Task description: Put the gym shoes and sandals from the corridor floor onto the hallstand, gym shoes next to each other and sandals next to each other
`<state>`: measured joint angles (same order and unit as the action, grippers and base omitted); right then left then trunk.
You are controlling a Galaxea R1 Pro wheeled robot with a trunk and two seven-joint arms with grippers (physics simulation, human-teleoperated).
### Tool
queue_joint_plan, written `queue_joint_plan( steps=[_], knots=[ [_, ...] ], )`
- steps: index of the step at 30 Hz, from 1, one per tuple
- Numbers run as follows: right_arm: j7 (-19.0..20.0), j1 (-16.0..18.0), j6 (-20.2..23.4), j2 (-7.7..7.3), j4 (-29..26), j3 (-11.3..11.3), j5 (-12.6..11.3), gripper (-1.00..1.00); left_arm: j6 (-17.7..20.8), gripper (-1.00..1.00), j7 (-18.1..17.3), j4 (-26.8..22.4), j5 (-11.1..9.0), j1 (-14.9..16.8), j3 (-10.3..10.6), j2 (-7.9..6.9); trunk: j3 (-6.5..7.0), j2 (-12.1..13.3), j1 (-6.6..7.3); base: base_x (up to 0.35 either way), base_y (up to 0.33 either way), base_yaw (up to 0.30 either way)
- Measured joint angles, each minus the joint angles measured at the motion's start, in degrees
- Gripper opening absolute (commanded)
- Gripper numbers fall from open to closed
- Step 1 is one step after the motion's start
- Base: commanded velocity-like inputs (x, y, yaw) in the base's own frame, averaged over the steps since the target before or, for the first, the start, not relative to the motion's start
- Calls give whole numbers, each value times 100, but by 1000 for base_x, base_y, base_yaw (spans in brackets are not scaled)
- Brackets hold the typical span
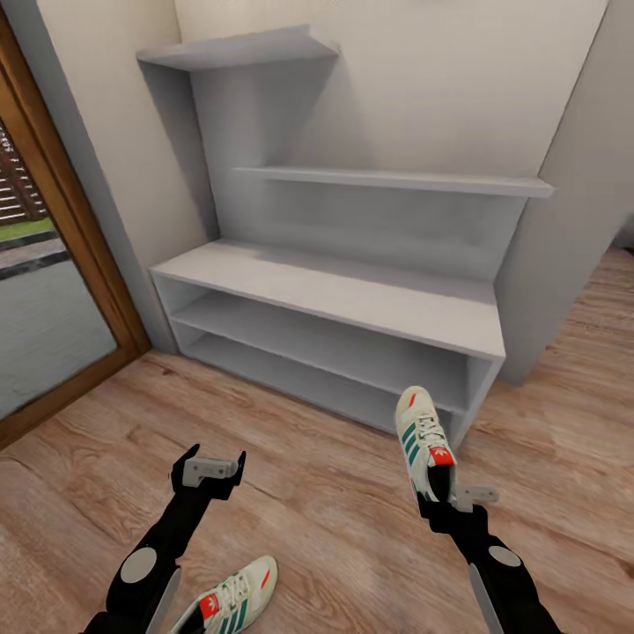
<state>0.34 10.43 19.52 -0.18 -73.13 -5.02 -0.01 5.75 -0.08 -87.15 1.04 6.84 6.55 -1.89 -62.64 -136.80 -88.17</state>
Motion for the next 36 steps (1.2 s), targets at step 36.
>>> queue_joint_plan(
  steps=[36],
  knots=[
    [8, -18, -6, -1, -617, -56, 9, -100, 234, 100, 141, 727, -44, -273, -771, -353, 22, 0, 0, -56, 0, -51]
  ],
)
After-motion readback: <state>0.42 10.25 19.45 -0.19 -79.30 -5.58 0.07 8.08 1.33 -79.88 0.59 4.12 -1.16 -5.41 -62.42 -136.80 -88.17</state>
